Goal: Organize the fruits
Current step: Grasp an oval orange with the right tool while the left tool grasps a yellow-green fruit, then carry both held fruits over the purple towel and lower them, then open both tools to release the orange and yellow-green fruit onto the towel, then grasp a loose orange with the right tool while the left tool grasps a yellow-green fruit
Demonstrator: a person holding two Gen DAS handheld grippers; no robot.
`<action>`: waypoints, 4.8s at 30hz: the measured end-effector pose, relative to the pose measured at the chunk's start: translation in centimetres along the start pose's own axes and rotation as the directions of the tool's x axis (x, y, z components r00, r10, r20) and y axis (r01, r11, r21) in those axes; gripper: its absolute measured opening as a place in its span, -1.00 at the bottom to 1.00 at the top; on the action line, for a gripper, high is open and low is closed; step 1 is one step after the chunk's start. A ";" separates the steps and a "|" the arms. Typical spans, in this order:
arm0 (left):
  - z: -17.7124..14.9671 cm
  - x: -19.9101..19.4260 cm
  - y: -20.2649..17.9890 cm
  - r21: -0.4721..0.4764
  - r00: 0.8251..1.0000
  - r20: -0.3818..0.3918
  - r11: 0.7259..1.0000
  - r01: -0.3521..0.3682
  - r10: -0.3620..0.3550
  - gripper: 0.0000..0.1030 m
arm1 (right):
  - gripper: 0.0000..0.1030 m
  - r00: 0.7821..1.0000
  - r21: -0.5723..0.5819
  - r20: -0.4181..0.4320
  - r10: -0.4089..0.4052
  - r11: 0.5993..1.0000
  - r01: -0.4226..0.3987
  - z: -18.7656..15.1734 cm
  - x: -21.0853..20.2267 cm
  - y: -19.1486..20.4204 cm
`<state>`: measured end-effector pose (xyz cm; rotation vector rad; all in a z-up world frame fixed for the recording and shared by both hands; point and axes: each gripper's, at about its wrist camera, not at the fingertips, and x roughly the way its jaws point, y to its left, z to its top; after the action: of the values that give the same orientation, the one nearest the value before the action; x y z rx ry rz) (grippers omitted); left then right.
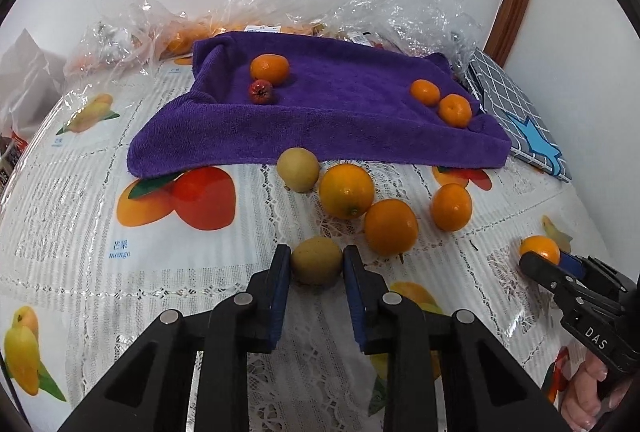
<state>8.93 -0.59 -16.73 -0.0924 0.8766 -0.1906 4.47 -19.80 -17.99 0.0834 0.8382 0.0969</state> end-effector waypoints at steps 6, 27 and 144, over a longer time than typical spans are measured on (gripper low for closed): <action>-0.1 -1.5 0.4 -0.028 0.997 0.070 1.000 -0.010 0.012 -0.51 | -0.30 1.000 0.007 0.015 0.006 1.000 -0.006 0.0 -0.3 -0.1; 5.7 -6.6 2.0 -0.073 0.973 0.231 0.997 0.009 0.009 -0.51 | -0.30 0.989 0.009 0.140 -0.038 0.999 0.037 6.7 -3.5 -0.8; 3.2 0.5 5.6 -0.101 0.991 0.086 0.988 0.114 -0.105 -0.39 | -0.30 0.998 -0.088 0.022 0.056 0.995 -0.053 6.2 4.3 0.9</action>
<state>12.45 4.76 -15.92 -0.2459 0.8019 -0.2413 11.86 -18.58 -16.95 0.0254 0.8065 0.1833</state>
